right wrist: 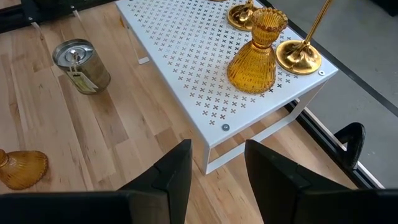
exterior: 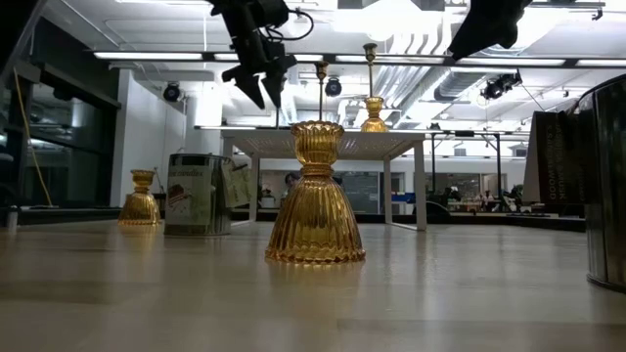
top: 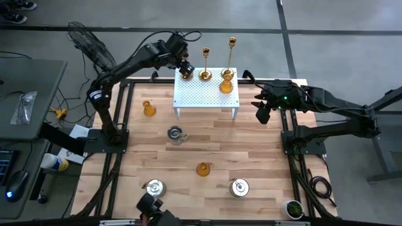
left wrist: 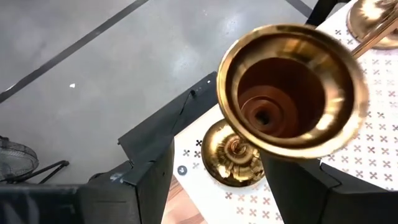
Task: Pick & Place candle stick holders
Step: Put the gold candle holder on the shelf aligned with the other gold candle holder, then put the top brown glass candle holder on the shelf aligned with the other brown glass candle holder
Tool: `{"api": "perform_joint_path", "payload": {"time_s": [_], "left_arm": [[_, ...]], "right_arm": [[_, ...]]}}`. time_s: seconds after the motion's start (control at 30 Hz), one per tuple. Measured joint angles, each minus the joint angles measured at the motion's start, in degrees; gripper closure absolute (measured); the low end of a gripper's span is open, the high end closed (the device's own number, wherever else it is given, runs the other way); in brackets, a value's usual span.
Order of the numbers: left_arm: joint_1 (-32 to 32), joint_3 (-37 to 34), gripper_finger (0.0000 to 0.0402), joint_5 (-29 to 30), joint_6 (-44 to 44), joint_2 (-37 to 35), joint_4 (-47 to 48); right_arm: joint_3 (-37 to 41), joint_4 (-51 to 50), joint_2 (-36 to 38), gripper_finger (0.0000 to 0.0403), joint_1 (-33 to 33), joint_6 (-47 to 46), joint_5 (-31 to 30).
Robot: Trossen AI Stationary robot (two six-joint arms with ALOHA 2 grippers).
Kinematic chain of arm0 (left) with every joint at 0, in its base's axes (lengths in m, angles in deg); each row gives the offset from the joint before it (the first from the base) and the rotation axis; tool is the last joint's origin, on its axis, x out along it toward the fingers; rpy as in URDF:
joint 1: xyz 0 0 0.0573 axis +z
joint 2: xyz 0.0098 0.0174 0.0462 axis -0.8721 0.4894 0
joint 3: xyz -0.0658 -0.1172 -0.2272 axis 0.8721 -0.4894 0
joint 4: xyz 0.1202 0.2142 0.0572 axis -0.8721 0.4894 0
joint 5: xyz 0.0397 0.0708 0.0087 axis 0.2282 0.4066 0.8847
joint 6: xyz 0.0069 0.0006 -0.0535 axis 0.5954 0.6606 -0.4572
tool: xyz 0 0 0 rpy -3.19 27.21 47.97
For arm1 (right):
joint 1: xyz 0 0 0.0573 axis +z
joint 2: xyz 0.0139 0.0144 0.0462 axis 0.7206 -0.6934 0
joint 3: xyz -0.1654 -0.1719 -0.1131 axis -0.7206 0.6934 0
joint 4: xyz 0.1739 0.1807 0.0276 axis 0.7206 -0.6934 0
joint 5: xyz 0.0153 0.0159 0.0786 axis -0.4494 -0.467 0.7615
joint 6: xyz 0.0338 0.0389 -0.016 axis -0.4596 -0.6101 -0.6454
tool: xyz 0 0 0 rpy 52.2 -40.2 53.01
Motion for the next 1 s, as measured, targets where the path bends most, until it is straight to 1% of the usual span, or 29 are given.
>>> {"api": "perform_joint_path", "payload": {"time_s": [0.3,0.4,0.6,0.77,0.87,0.93,1.0], "left_arm": [[0.0,0.0,0.0169,-0.3,0.0,-1.1,1.6],[0.0,0.0,0.0169,-1.6,0.0,-1.3,2.6],[0.0,0.0,0.0169,-2.0,0.0,-2.1,4.1],[0.0,0.0,0.0172,-2.0,0.0,-3.8,8.4],[0.0,0.0,0.019,-2.1,0.0,-5.6,10.3],[0.0,0.0,0.0215,-3.0,0.1,-6.7,11.6],[0.0,0.0,0.0248,-3.7,0.1,-7.4,12.2]], "right_arm": [[0.0,0.0,0.0,0.0263,0.0,0.0,0.1],[0.0,-0.1,0.0,0.0263,0.0,0.0,0.2],[0.0,-0.1,0.0,0.0263,0.0,0.0,0.2],[0.0,-0.1,0.0,0.0263,0.0,0.0,0.2],[0.0,-0.1,0.0,0.0263,0.0,0.0,0.2],[0.0,-0.1,0.0,0.0263,0.0,0.0,0.2],[0.0,-0.1,0.0,0.0263,0.0,0.0,0.2]]}}
